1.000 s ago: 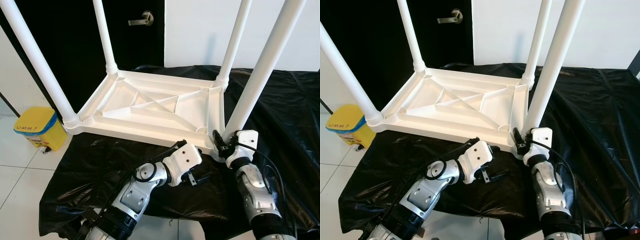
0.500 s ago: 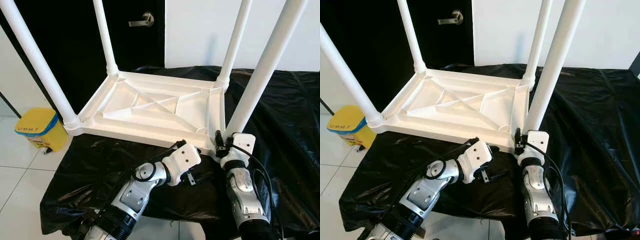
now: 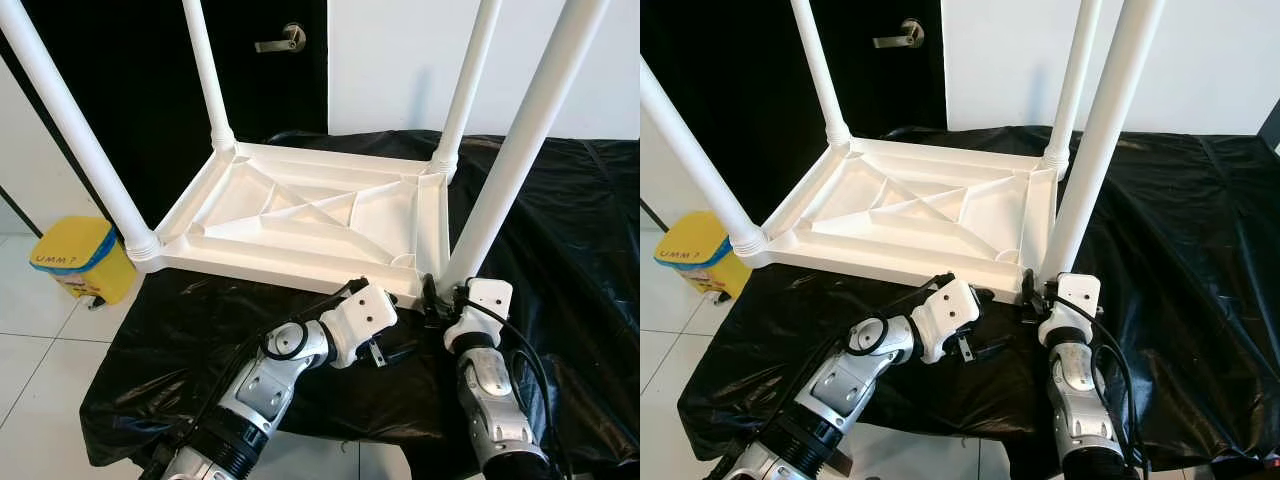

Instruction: Building children table

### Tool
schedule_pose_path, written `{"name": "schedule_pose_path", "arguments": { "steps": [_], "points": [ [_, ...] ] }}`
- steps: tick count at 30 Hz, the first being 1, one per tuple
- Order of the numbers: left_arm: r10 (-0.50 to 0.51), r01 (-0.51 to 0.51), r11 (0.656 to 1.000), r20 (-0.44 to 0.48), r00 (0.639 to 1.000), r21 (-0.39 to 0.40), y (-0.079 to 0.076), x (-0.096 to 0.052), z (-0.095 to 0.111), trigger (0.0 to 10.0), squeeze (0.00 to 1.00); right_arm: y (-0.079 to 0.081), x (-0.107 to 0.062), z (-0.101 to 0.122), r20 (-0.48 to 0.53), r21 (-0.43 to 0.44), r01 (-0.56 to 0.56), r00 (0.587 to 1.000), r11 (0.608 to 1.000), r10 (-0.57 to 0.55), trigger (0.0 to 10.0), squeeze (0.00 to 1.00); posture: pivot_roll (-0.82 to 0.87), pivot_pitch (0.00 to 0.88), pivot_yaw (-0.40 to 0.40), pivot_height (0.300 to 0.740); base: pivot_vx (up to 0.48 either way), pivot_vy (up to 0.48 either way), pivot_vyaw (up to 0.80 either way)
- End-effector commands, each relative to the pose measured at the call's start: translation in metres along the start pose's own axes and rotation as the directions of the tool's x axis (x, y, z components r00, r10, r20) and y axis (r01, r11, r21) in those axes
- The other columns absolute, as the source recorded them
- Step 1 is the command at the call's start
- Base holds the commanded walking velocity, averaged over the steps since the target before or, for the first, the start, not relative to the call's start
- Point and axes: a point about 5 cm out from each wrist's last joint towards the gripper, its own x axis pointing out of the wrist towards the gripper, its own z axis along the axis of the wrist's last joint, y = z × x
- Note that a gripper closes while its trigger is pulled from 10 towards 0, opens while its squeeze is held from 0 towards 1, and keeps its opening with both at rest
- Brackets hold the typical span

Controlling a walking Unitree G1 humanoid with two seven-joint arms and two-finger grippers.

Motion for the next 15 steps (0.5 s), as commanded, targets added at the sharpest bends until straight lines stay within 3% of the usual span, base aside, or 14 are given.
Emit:
{"name": "schedule_pose_path", "arguments": {
  "steps": [1,10,15],
  "points": [
    [0.012,-0.012,1.0,-0.002,1.0,0.005,0.002,0.0,-0.001,10.0,0.0,0.002,-0.002,-0.001,-0.005,0.01,-0.028,1.0,1.0,0.029,10.0,0.0,-0.17,0.0,0.029,0.74,0.0,0.0,0.0],
    [0.005,-0.005,1.0,0.002,1.0,0.013,0.003,0.002,0.0,10.0,0.0,-0.007,0.0,0.004,-0.002,-0.044,-0.211,0.977,0.976,0.212,10.0,0.0,-0.18,0.0,0.038,0.74,0.0,0.0,0.0],
    [0.002,-0.002,1.0,0.003,1.0,0.017,0.005,0.002,0.001,10.0,0.0,-0.012,0.012,0.009,-0.038,-0.088,-0.375,0.927,0.923,0.373,10.0,0.0,-0.18,0.0,0.043,0.74,0.0,0.0,0.0]
  ]
}}
